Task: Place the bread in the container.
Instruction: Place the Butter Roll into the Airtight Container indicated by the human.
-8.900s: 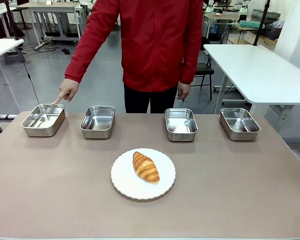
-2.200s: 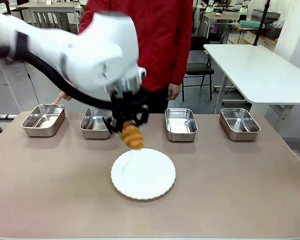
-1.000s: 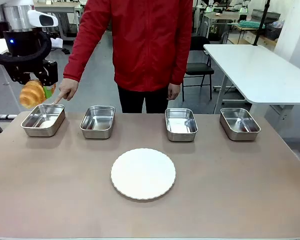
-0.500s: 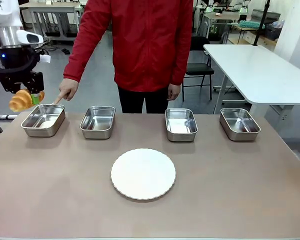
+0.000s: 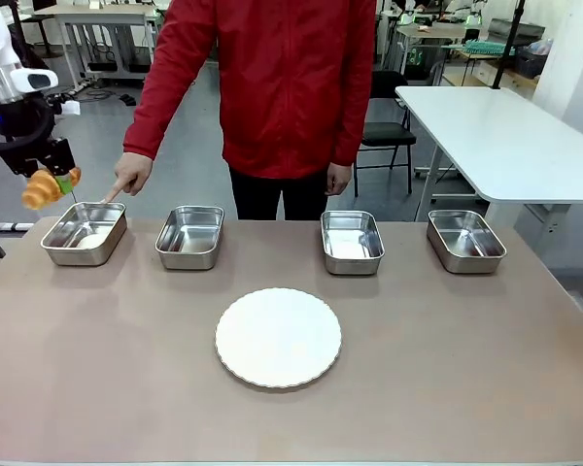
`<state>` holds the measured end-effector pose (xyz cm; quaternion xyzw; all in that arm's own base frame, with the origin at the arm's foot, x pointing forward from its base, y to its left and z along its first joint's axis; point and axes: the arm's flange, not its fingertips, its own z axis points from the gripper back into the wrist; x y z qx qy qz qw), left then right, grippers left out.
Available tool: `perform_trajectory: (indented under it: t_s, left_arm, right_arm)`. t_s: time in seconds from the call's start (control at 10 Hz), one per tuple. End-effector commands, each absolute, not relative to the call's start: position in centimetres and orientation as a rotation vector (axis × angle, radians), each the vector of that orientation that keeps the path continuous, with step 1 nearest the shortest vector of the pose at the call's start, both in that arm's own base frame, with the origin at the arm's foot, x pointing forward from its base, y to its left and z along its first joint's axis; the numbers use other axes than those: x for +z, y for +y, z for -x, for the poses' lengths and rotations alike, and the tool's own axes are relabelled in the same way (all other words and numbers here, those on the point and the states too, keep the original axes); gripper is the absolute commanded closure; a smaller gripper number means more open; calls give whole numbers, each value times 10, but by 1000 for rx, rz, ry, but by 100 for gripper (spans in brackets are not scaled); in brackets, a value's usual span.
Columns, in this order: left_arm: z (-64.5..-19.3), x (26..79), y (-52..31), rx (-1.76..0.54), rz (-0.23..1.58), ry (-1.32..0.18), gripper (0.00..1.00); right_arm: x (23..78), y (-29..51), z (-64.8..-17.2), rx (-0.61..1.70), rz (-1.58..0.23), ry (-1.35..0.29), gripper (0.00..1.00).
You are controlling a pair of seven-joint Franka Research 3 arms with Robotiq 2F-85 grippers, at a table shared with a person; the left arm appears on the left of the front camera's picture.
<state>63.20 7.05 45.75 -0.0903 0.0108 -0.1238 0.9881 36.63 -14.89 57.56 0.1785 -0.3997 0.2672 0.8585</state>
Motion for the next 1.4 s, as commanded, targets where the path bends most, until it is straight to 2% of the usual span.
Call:
perform_trajectory:
  t_s: [0.0,0.1,0.3,0.4,0.7,1.3]
  left_arm:
    - [-651,450,66,-266,224,54,45]
    - [-632,458,70,-249,181,22,45]
    - [-644,440,69,-247,196,38,45]
    - [-642,430,57,-199,145,-38,45]
    - [-648,405,53,-192,117,-127,45]
    - [-647,383,53,-159,139,-58,45]
  right_arm:
    - [576,-149,-367,569,-394,-868,0]
    - [576,-149,-367,569,-394,-868,0]
    - [576,-149,-367,569,-394,-868,0]
    - [576,-149,-367,569,-394,-868,0]
    - [576,-149,-367,569,-394,-868,0]
    - [576,-149,-367,569,-394,-868,0]
